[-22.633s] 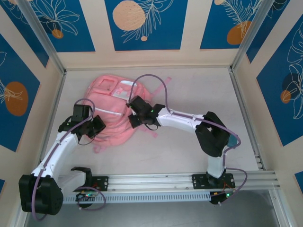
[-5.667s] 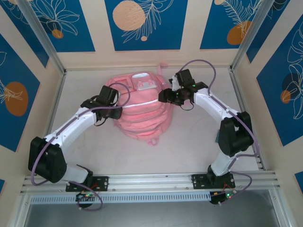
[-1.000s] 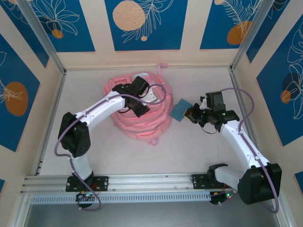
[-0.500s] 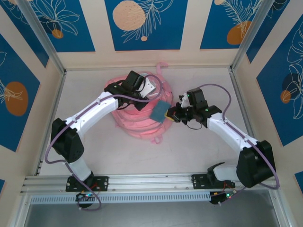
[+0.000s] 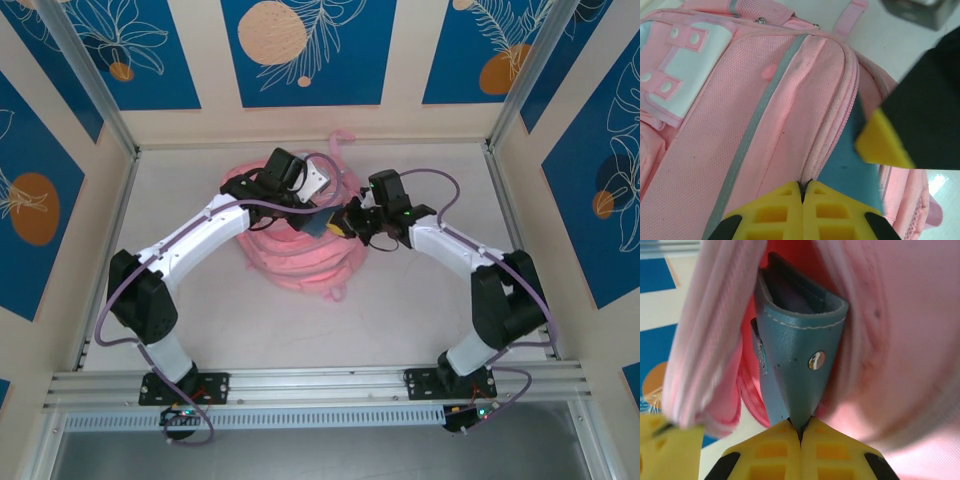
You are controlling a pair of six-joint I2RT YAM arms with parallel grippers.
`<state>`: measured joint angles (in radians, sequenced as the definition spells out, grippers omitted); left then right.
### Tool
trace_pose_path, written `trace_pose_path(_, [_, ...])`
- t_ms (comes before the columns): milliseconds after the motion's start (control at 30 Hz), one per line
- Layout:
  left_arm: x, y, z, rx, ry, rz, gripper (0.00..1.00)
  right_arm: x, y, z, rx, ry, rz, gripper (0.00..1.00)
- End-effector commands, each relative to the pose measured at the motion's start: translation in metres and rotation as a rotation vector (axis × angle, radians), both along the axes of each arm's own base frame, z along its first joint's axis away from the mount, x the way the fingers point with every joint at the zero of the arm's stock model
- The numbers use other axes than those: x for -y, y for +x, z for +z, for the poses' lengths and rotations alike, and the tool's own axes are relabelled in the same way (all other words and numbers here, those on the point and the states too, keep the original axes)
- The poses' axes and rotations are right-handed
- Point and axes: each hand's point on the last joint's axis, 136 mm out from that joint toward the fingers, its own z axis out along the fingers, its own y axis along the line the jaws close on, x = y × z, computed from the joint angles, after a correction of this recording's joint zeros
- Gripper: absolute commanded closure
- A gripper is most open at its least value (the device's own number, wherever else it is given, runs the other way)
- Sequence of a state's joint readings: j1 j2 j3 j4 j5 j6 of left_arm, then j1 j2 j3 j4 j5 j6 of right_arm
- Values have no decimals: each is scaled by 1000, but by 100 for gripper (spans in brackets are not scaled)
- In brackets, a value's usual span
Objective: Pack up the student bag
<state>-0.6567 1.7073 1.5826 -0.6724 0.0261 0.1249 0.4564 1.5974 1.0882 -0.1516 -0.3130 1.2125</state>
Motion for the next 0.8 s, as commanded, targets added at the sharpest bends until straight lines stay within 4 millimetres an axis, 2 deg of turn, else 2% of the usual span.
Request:
trace_pose_path(0, [12,11,32,50,-108,17,100,-24,24,14,30,56,-50,100])
trace_pose_path(200, [12,17,34,32,-135,79,100,-63,39,6,85,121,-52,100])
trace_pose_path(233, [13,18,37,36,-149,86,100,-66,40,5,114,130,-51,97])
trace_pose_path(367, [12,20,33,19,-145,109,100,-54,29,2,148,132,-58,75])
trace_pose_path(500, [12,18,28,-9,-155,119,100,-31,1,-4,116,82,-46,70])
trace_pose_path(533, [12,17,28,-20,-165,125,95,-25,-8,-7,100,63,-40,70])
trace_pose_path(667, [5,12,27,-67,-188,165,58,6,-39,-25,48,-58,-40,67])
trace_pose_path(767, [-10,6,24,-101,-205,200,38,26,-51,-27,56,-152,-43,54])
